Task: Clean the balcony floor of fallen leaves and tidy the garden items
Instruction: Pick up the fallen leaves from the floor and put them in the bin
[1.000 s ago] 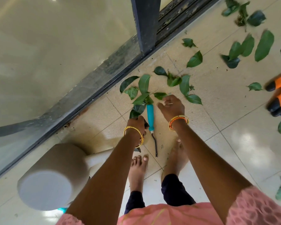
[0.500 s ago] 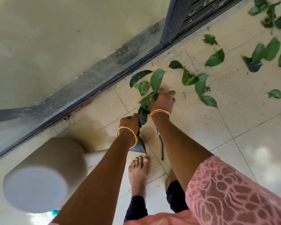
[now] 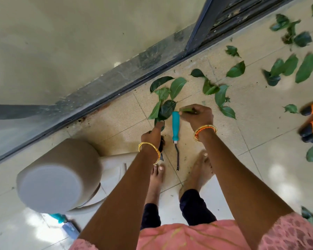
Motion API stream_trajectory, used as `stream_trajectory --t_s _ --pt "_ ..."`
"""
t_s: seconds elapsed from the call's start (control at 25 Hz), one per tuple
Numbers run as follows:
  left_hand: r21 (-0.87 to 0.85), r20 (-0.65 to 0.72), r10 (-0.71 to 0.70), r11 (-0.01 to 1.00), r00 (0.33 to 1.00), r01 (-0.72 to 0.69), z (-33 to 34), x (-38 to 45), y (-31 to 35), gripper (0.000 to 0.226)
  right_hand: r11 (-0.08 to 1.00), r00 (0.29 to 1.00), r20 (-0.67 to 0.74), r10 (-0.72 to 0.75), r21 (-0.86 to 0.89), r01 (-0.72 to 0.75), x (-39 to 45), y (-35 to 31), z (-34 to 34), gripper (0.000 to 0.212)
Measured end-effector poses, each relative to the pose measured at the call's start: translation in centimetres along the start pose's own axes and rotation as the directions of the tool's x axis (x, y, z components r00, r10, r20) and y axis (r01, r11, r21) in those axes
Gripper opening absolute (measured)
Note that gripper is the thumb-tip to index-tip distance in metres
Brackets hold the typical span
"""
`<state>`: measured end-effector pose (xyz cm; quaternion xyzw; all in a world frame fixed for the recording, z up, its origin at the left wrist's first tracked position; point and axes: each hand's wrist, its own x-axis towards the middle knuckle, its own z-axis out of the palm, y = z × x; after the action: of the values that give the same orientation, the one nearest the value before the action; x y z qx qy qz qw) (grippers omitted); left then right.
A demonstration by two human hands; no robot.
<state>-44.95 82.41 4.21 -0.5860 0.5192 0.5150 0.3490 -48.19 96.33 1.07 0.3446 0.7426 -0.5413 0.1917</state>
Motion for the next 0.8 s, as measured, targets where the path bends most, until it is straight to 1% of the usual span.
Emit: stream_trajectory --t_s 0.04,0.08,0.16,0.2,0.24,0.28,0.36,0.4,0.48,0.52,0.56,0.6,0.64,0.72,0.8 --pt "-0.033 0.023 0.01 0.999 1.0 -0.009 0.4 -0.6 0.0 0.044 1.0 0.997 0.08 -0.001 0.0 0.001 -1.6 -0.4 -0.3 0.019" --pt "-0.056 0.034 0.028 0.998 0.999 -0.026 0.8 -1.2 0.0 0.048 0.999 0.992 0.125 -0.01 -0.052 0.016 -3.2 -0.7 0.1 0.022" --pt "-0.047 0.033 0.055 0.997 0.998 -0.053 1.4 -1.9 0.2 0.055 0.972 0.981 0.189 -0.037 -0.221 0.079 -6.1 -1.1 1.2 0.028" --pt "-0.012 0.021 0.072 0.997 0.997 -0.072 1.4 -1.7 0.1 0.055 0.938 0.972 0.233 -0.045 -0.325 0.122 -7.2 -1.2 1.7 0.032" --pt "0.029 -0.004 0.086 0.996 0.996 -0.086 1.3 -1.6 -0.1 0.052 0.898 0.958 0.283 -0.053 -0.405 0.17 -8.2 -1.3 2.2 0.037" --pt "0.067 -0.038 0.098 0.993 0.994 -0.095 0.9 -1.4 -0.1 0.047 0.865 0.935 0.348 -0.063 -0.448 0.225 -8.8 -1.4 2.7 0.041" --pt "0.084 -0.09 0.094 0.993 0.992 -0.086 -0.4 -0.6 -0.3 0.034 0.812 0.87 0.488 -0.065 -0.482 0.33 -9.8 -1.3 3.8 0.047" --pt "0.079 -0.105 0.091 0.993 0.99 -0.083 -1.1 0.1 -0.3 0.03 0.79 0.853 0.52 -0.049 -0.503 0.352 -9.8 -1.2 4.3 0.046" --pt "0.08 -0.146 0.093 0.993 0.985 -0.082 -2.5 1.4 -0.4 0.027 0.735 0.856 0.514 -0.059 -0.558 0.385 -9.4 -1.1 5.1 0.038" --pt "0.08 -0.158 0.093 0.994 0.983 -0.081 -3.0 1.7 -0.5 0.024 0.727 0.863 0.499 -0.08 -0.563 0.393 -9.2 -1.0 5.4 0.033" --pt "0.073 -0.15 0.085 0.995 0.985 -0.074 -3.5 2.0 -0.8 0.019 0.751 0.874 0.478 -0.089 -0.544 0.375 -9.0 -0.9 5.7 0.026" --pt "0.058 -0.136 0.062 0.997 0.989 -0.055 -3.9 2.3 -1.1 0.013 0.797 0.882 0.464 -0.081 -0.502 0.337 -8.9 -0.8 6.0 0.022" --pt "0.024 -0.118 0.036 0.999 0.992 -0.034 -4.3 2.6 -1.5 0.011 0.835 0.881 0.47 -0.053 -0.464 0.297 -8.8 -0.6 6.4 0.021" --pt "-0.041 -0.077 -0.008 0.999 0.997 0.004 -5.0 2.9 -2.0 0.019 0.889 0.878 0.479 -0.017 -0.394 0.232 -8.9 -0.1 6.8 0.021" --pt "-0.058 -0.054 -0.004 0.998 0.999 0.001 -5.5 2.7 -2.5 0.026 0.947 0.914 0.406 0.01 -0.298 0.122 -8.9 0.6 6.8 0.014"
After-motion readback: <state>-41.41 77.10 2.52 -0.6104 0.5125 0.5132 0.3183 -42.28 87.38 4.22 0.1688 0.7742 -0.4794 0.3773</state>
